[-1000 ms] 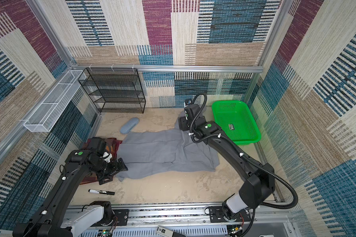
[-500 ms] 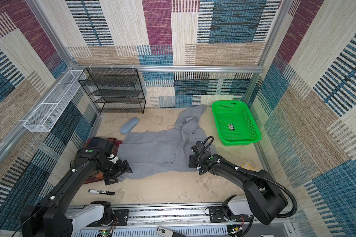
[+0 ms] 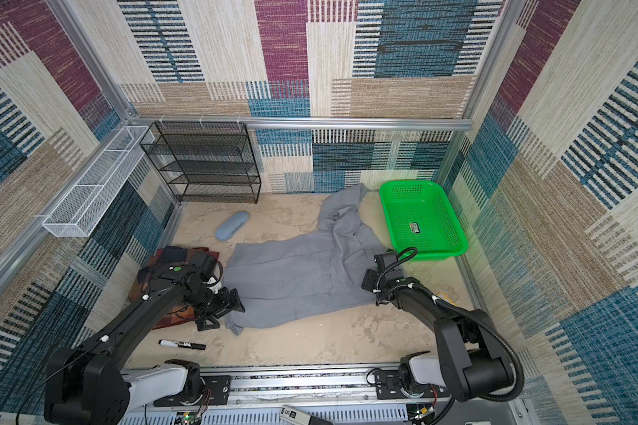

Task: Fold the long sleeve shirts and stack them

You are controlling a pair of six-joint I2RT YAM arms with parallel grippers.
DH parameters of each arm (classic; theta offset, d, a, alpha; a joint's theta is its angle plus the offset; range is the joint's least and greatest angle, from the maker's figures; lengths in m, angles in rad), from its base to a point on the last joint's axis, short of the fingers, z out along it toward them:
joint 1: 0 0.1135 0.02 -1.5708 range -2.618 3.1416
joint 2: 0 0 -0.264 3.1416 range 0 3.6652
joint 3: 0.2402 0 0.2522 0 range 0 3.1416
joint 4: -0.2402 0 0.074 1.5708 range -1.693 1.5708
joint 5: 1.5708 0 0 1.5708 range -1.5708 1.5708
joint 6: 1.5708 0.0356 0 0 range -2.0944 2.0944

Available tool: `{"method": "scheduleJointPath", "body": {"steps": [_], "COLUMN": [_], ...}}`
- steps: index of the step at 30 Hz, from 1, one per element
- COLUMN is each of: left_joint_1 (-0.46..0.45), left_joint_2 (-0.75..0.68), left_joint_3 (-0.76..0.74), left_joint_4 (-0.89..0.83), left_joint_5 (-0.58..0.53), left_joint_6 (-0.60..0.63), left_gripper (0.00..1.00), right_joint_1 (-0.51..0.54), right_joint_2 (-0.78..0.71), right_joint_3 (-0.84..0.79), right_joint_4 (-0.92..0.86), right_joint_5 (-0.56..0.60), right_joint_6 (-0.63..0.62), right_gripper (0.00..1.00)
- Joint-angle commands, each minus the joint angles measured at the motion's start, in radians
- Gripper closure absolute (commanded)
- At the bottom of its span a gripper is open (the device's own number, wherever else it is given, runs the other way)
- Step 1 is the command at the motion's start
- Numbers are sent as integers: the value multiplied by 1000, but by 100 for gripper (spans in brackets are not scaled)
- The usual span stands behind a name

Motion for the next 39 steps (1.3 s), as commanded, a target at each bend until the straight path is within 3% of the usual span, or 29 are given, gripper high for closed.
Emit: {"method": "scheduleJointPath", "body": {"steps": [1, 7, 10, 13, 19, 21, 25, 30, 39], "left_joint_1": [-4, -40, -54, -60, -61, -61, -63, -63, -50], "left_joint_2": [9, -18, -45, -19, 89, 109, 146, 108, -94], "left_joint_3": [-15, -37, -70, -82, -63, -62, -62, -57, -4], "left_joint_4": [34, 54, 70, 115, 134, 151, 158, 125, -61], "left_joint_5": [-17, -1, -26, -25, -75, -83, -81, -75, -64], "left_joint_6": [-35, -57, -81, -91, -69, -67, -61, -66, -46], "left_gripper": [13, 19, 27, 44, 59, 69, 98, 100, 100], "right_joint_1": [-8, -8, -6, -1, 1, 1, 0, 1, 1], "right_joint_2": [-40, -74, -99, -97, -81, -70, -23, 45, 143], "right_joint_3": [-1, 26, 59, 91, 98, 85, 59, 48, 36], "right_joint_4": [-42, -66, -76, -89, -85, -70, -30, 11, 68], "right_joint_5": [31, -73, -134, -161, -137, -138, -156, -150, -126], "right_joint_6": [-19, -43, -65, -75, -99, -95, -76, -62, -63], "right_gripper": [33, 32, 32, 33, 33, 33, 32, 32, 32]}}
